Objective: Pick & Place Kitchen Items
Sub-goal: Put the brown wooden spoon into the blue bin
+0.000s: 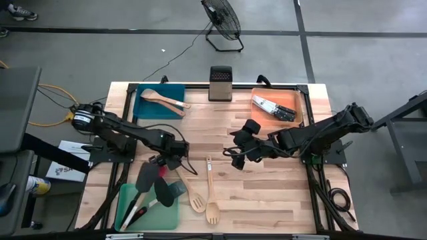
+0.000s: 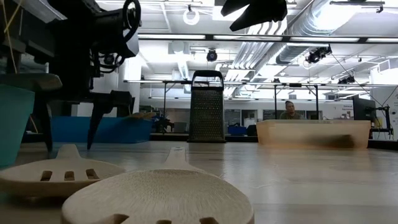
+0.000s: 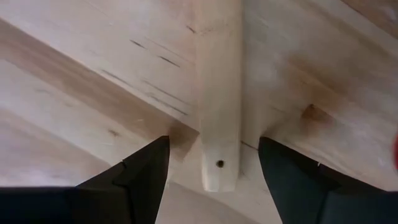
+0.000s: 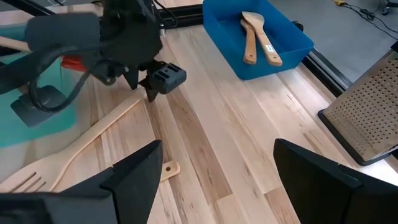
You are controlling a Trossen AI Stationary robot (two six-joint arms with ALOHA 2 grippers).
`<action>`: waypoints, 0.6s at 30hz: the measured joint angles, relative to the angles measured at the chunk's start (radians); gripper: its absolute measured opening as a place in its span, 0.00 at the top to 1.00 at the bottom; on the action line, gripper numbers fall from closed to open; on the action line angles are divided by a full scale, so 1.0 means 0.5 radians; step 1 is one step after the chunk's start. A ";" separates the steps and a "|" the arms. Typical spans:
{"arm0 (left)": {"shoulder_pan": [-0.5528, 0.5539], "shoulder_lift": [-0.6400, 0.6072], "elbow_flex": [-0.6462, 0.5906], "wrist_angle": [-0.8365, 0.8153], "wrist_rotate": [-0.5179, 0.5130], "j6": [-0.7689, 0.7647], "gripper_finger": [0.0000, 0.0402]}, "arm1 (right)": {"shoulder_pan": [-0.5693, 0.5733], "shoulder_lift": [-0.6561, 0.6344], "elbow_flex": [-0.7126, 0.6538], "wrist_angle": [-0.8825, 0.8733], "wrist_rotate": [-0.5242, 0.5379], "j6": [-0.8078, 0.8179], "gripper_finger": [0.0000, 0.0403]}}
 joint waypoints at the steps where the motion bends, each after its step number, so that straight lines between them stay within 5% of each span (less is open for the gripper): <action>1: 0.000 0.019 0.002 0.001 0.005 0.000 0.39 | 0.000 0.000 0.000 -0.002 0.000 0.001 0.26; 18: 0.000 0.064 0.013 -0.006 0.047 -0.006 0.41 | 0.000 0.000 0.000 -0.021 0.000 0.002 0.26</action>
